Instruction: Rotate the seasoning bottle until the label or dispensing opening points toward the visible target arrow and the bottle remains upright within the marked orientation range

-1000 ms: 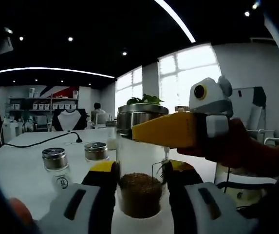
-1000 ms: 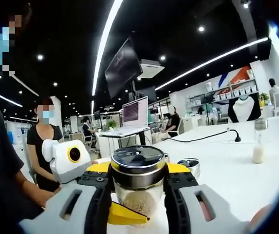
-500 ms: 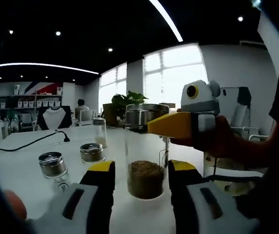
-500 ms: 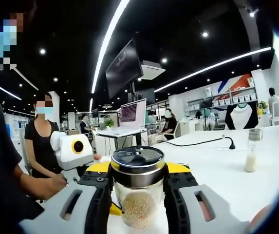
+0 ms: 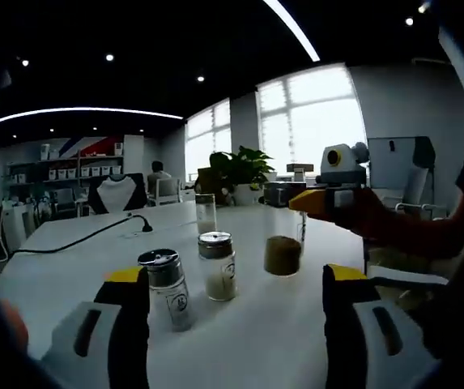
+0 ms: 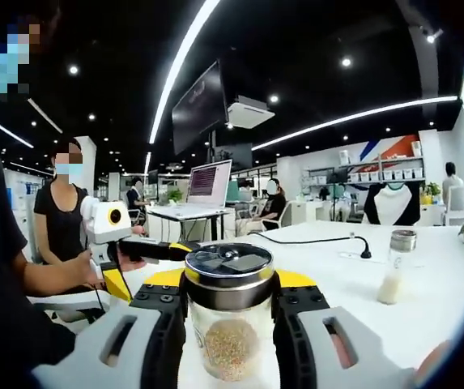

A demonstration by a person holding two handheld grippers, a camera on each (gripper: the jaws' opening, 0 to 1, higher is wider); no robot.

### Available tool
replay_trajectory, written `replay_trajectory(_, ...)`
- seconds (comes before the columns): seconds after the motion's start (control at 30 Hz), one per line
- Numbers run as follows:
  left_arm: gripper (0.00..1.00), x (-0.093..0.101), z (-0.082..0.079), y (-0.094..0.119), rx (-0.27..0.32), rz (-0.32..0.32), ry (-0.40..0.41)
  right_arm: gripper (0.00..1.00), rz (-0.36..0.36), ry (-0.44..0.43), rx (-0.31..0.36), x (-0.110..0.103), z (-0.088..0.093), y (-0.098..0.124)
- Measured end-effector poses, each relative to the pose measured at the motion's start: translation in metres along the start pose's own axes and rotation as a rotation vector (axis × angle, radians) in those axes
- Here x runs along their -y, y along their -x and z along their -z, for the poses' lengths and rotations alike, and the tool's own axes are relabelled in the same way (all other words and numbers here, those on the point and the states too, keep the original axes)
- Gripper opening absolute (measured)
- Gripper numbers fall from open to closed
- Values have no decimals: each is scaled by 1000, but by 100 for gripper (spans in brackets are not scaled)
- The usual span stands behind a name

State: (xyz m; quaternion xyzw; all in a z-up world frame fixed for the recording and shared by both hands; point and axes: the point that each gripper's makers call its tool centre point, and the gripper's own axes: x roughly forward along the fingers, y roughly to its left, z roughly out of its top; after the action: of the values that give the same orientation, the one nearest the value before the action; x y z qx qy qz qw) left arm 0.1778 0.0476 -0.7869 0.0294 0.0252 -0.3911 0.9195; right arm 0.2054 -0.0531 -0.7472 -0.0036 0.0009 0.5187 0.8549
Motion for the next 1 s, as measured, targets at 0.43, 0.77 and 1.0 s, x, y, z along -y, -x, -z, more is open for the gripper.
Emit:
replay_trajectory(0.43,100,-5,5,1,-26,-31,-12,39,18,-1,-32,33,22,-6)
replay_trajectory(0.77,100,-15,-5,9,29,-60,21,39,18,14,-8,45,27,-13)
replay_trajectory(1.0,100,-19,-6,10,44,-64,44,39,15,-24,-6,56,31,-13)
